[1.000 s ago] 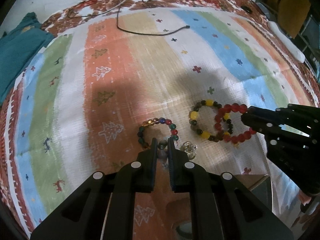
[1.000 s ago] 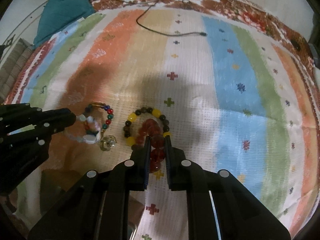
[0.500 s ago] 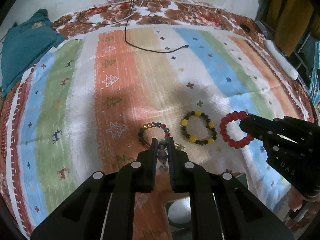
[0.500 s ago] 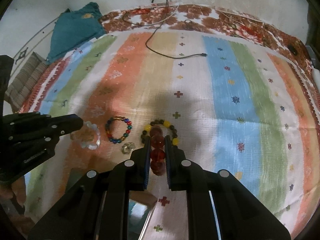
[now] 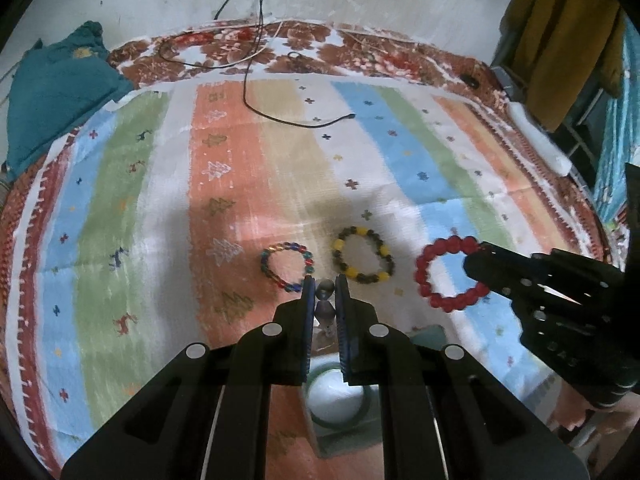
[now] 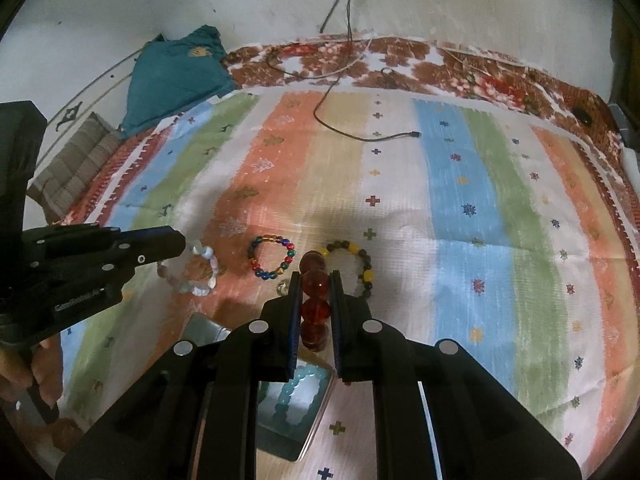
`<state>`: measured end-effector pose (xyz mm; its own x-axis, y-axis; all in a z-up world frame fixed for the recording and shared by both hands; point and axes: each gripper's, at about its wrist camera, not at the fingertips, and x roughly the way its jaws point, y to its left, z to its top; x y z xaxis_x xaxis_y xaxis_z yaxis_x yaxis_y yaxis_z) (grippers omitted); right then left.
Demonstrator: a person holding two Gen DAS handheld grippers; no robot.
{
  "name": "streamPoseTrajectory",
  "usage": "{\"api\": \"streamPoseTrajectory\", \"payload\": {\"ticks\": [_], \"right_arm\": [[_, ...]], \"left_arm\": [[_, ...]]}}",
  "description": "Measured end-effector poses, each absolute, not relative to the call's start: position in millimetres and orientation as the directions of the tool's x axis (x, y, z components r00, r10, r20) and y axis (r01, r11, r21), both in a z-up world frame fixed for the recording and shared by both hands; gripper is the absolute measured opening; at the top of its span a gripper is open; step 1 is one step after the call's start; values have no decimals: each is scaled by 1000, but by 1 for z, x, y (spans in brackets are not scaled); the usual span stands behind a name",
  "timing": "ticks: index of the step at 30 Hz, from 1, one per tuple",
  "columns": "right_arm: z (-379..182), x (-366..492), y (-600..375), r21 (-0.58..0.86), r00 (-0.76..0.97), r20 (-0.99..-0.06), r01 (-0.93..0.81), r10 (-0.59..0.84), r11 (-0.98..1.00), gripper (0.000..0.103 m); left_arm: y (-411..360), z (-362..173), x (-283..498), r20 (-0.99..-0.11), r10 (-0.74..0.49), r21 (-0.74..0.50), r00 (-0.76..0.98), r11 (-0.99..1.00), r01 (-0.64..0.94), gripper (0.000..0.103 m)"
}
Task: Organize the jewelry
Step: 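Carry the white crystal bracelet over the tin with the left gripper while the right gripper carries the red bracelet, then open both grippers to drop the white and red bracelets into the tin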
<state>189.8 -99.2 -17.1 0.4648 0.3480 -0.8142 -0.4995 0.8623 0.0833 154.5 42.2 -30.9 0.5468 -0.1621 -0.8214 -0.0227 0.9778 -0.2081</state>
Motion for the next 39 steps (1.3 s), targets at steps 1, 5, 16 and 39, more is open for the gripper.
{"api": "streamPoseTrajectory", "payload": {"ticks": [1, 5, 16, 39], "right_arm": [[-16, 187, -100, 86, 463, -813, -504, 353, 859, 14], [-10, 181, -102, 97, 472, -799, -511, 373, 854, 14], [-8, 162, -108, 102, 467, -796, -524, 385, 845, 14], [-13, 124, -110, 100, 440, -808, -553, 392, 827, 14]], "left_arm": [[41, -30, 152, -820, -164, -209, 548, 978, -21, 10], [31, -28, 140, -820, -159, -191, 549, 982, -1, 10], [16, -15, 111, -793, -162, -187, 587, 982, 17, 10], [3, -10, 81, -776, -158, -178, 611, 984, 29, 10]]}}
